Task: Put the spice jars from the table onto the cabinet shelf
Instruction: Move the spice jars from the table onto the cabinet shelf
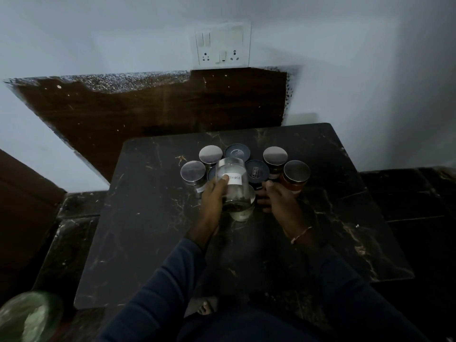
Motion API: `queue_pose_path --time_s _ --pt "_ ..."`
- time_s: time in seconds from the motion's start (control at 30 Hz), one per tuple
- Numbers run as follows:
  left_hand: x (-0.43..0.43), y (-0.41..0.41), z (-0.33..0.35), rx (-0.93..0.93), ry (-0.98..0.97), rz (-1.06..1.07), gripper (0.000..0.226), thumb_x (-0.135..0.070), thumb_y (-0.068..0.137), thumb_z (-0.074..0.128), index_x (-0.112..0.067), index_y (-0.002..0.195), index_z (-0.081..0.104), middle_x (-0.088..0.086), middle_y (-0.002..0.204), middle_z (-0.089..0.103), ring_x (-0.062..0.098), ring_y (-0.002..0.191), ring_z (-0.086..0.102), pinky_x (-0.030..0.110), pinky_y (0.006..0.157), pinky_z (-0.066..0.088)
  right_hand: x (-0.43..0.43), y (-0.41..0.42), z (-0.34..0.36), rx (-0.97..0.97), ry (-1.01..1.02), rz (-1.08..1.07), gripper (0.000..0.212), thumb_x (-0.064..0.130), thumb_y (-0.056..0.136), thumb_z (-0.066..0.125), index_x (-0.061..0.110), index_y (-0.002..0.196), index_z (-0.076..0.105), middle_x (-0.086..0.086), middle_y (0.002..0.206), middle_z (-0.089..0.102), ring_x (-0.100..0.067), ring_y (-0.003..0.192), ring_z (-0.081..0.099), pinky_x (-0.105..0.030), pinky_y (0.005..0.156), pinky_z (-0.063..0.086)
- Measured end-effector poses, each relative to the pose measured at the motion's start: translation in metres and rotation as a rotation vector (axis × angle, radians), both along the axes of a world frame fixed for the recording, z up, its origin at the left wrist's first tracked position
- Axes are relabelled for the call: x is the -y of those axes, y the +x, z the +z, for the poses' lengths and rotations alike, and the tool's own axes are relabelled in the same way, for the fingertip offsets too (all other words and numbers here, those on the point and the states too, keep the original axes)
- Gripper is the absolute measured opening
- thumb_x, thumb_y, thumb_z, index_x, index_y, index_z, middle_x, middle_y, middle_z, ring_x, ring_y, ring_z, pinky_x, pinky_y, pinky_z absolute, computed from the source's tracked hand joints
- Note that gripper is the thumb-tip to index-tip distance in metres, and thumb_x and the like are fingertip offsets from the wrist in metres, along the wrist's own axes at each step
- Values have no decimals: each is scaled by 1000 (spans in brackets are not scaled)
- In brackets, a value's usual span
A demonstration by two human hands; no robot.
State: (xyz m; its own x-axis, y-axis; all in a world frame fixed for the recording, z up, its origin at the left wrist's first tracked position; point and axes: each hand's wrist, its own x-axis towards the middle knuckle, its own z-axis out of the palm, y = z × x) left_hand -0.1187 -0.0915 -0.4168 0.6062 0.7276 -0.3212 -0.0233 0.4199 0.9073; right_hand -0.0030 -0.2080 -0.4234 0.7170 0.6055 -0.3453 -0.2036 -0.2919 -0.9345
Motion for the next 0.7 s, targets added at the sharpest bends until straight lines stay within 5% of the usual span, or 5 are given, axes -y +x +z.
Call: queue_pose_path --time_s 0.23,0.43,0.57,0.7 --pt "-18 -12 0 21 70 81 42 -32 99 46 -1 125 55 28 118 64 39 102 65 50 85 54 -9 -10 5 181 -71 96 28 17 96 56 15 123 61 -7 114 68 -22 102 66 -41 89 56" --pt "-33 -24 6 14 77 122 49 -43 91 52 -5 122 58 26 116 66 43 107 63 57 92 50 -29 -12 20 328 -52 219 40 15 91 61 17 131 56 -2 120 65 -5 100 62 -18 79 51" --pt "-37 -33 4 -8 61 144 43 -35 97 48 -4 125 56 27 118 64 42 105 63 56 90 50 -34 -8 4 591 -256 436 67 18 85 68 15 146 39 -10 148 42 -24 134 42 -38 108 42" --pt "-37 -41 1 -19 64 195 39 -31 97 50 -4 125 54 21 115 65 39 101 64 50 84 54 -36 -11 -22 812 -424 595 76 23 81 72 17 147 36 -8 152 30 -29 139 34 -42 110 38"
